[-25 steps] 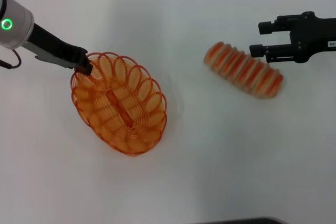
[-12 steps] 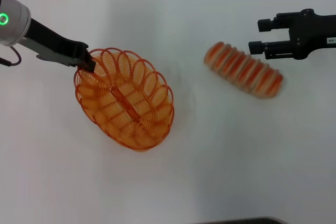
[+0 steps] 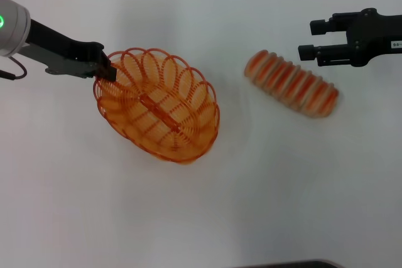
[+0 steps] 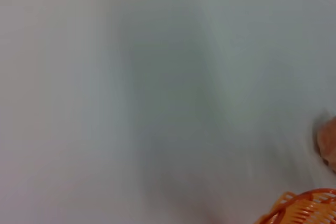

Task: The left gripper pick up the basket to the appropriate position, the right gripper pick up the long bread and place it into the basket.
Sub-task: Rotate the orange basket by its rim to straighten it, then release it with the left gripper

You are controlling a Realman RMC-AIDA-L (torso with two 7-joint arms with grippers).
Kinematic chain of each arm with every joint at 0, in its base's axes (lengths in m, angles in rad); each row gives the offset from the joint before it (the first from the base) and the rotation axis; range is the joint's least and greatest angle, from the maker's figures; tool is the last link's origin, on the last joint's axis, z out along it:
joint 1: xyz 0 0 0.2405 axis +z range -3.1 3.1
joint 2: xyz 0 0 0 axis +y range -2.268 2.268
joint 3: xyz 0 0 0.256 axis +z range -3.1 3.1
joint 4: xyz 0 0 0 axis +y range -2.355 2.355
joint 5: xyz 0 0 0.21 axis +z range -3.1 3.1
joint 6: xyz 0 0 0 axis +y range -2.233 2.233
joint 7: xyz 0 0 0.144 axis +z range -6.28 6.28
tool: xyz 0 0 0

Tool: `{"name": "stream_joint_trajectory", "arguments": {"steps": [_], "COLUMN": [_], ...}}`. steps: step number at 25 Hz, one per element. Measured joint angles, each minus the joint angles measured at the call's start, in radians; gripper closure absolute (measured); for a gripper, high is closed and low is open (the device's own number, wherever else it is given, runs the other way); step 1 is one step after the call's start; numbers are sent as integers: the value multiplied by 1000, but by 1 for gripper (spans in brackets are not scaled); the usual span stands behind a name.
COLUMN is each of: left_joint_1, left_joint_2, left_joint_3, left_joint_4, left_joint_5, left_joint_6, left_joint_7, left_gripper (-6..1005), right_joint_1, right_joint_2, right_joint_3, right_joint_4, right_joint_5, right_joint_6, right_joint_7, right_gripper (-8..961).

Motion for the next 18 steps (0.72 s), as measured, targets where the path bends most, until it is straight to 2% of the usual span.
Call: {"name": "stream_joint_trajectory", "arguments": {"steps": [10,18], "left_joint_1": [30,58], "left_joint_2": [-30,-32], "left_joint_3": [-63,-65], "left_joint_4": [2,0], "left_joint_5": [-7,-30], "left_joint_6": [-28,-56], "left_joint_7": [-33,-63], "left_gripper": [917,917], "right_joint_1": [2,4], "right_joint_2": [-3,-10], "right_joint_3": [1,4], "right_joint_4": [0,-1], "right_joint_5": [0,4], "right_joint_6": [14,15], "right_joint_7": [15,23], "right_gripper": [234,234]}}
